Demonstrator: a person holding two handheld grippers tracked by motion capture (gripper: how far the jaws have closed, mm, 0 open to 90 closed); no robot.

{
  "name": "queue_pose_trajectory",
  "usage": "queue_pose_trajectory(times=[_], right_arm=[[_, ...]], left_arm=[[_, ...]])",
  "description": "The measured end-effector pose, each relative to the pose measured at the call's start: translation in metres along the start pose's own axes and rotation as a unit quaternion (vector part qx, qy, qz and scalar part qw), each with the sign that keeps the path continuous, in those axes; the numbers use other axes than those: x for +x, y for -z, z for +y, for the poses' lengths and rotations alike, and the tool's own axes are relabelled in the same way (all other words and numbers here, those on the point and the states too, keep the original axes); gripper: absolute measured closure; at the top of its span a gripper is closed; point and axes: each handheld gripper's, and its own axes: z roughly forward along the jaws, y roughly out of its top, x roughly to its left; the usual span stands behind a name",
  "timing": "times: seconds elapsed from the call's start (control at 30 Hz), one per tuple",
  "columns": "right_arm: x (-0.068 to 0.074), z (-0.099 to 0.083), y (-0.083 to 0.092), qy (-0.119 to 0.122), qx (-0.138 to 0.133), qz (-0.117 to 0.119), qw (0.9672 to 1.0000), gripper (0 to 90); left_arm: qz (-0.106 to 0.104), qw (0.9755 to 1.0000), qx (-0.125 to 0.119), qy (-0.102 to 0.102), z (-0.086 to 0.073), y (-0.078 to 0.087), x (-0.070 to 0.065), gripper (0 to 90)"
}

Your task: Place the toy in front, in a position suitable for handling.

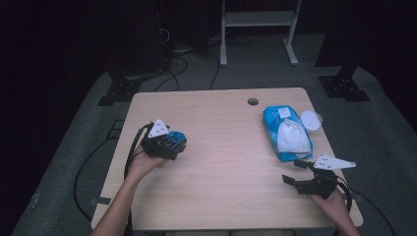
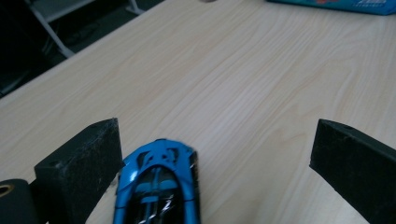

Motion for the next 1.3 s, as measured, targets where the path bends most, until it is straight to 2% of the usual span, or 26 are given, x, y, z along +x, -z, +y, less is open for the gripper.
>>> queue_pose_trajectory(times=[0.03, 0.1, 0.17, 0.23, 0.27, 0.3, 0.37, 0.53, 0.6, 0.73, 0.77, 0.87, 1.0, 1.3], right_arm=[[0.001, 0.000, 0.000, 0.002, 0.000, 0.001, 1.0000, 17.3], [0.001, 0.000, -0.001, 0.007, 0.001, 0.001, 1.0000, 17.3], [0.001, 0.001, -0.001, 0.007, 0.002, 0.003, 1.0000, 17.4], [0.002, 0.001, -0.002, 0.008, 0.002, 0.003, 1.0000, 17.4], [0.002, 0.002, -0.002, 0.008, 0.001, 0.003, 1.0000, 17.3], [0.002, 0.002, -0.002, 0.009, 0.002, 0.004, 1.0000, 17.4], [0.002, 0.002, -0.003, 0.010, 0.002, 0.005, 0.9999, 17.4], [0.003, 0.002, -0.003, 0.010, 0.004, 0.006, 0.9999, 17.4], [0.003, 0.002, -0.003, 0.012, 0.003, 0.006, 0.9999, 17.4], [0.003, 0.002, -0.001, 0.012, 0.001, 0.006, 0.9999, 17.4], [0.003, 0.001, 0.000, 0.011, 0.001, 0.005, 0.9999, 17.4], [0.002, 0.001, 0.000, 0.012, 0.000, 0.004, 0.9999, 17.4], [0.002, 0.001, 0.000, 0.012, 0.001, 0.004, 0.9999, 17.4], [0.002, 0.001, 0.000, 0.013, 0.002, 0.005, 0.9999, 17.4]], left_arm=[[0.003, 0.9999, 0.006, 0.008, -0.001, -0.001, 0.005, 1.7], [0.004, 0.9998, 0.004, 0.022, -0.006, -0.004, 0.013, 1.7], [0.006, 0.9992, 0.019, 0.034, -0.012, -0.008, 0.019, 1.7], [0.006, 0.9981, 0.046, 0.040, -0.019, -0.014, 0.024, 1.7], [0.006, 0.9981, 0.046, 0.040, -0.019, -0.014, 0.024, 1.7], [0.003, 0.9970, 0.060, 0.048, -0.024, -0.018, 0.028, 1.7], [-0.001, 0.9962, 0.067, 0.055, -0.027, -0.022, 0.029, 1.7], [0.001, 0.9953, 0.080, 0.055, -0.031, -0.031, 0.030, 1.7], [-0.005, 0.9950, 0.084, 0.054, -0.034, -0.034, 0.031, 5.5], [-0.007, 0.9938, 0.094, 0.060, -0.037, -0.036, 0.033, 6.4], [-0.009, 0.9928, 0.104, 0.058, -0.039, -0.037, 0.034, 7.3], [-0.016, 0.9917, 0.108, 0.067, -0.042, -0.038, 0.037, 9.1], [-0.016, 0.9907, 0.117, 0.068, -0.044, -0.040, 0.037, 12.7], [-0.015, 0.9908, 0.119, 0.063, -0.045, -0.041, 0.037, 12.7]])
